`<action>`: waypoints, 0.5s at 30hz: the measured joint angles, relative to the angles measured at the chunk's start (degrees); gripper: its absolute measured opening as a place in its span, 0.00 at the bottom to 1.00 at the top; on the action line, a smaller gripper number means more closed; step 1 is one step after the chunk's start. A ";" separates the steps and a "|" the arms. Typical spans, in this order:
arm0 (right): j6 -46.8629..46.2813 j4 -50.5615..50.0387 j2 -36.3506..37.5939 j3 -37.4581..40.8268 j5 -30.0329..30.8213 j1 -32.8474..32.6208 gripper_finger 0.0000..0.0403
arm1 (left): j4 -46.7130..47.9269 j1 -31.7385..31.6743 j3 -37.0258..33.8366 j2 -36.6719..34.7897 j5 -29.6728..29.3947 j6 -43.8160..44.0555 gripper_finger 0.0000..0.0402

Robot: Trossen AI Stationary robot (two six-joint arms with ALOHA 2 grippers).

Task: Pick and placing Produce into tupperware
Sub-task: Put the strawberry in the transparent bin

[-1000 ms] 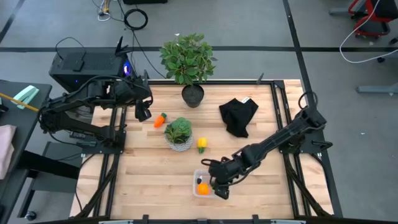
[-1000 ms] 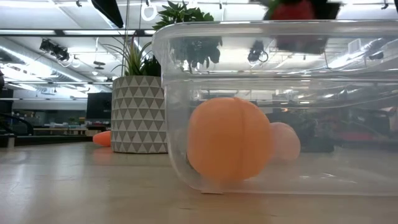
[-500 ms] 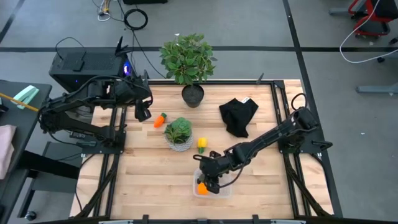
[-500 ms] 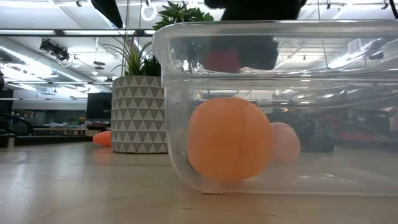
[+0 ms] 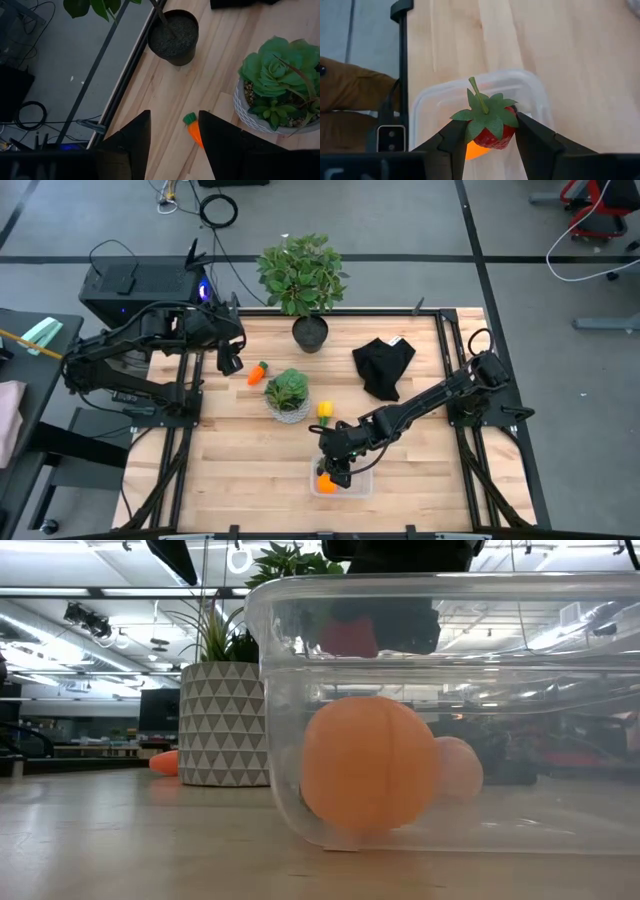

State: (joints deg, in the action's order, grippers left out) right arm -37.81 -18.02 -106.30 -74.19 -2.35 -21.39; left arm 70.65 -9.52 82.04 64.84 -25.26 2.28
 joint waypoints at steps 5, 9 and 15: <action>-0.12 -0.02 0.00 0.00 -0.23 0.08 0.41 | 0.02 -0.01 0.02 0.00 -0.02 -0.07 0.43; -0.12 -0.02 0.00 0.00 -0.71 0.22 0.43 | 0.02 0.00 0.00 0.00 0.00 -0.09 0.43; -0.02 0.02 0.00 0.00 -2.02 0.24 0.45 | 0.02 0.00 0.02 0.00 0.00 -0.07 0.43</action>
State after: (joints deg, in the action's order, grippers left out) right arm -37.83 -18.00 -106.30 -74.19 -4.37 -21.15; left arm 70.67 -9.52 82.06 64.84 -25.26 2.22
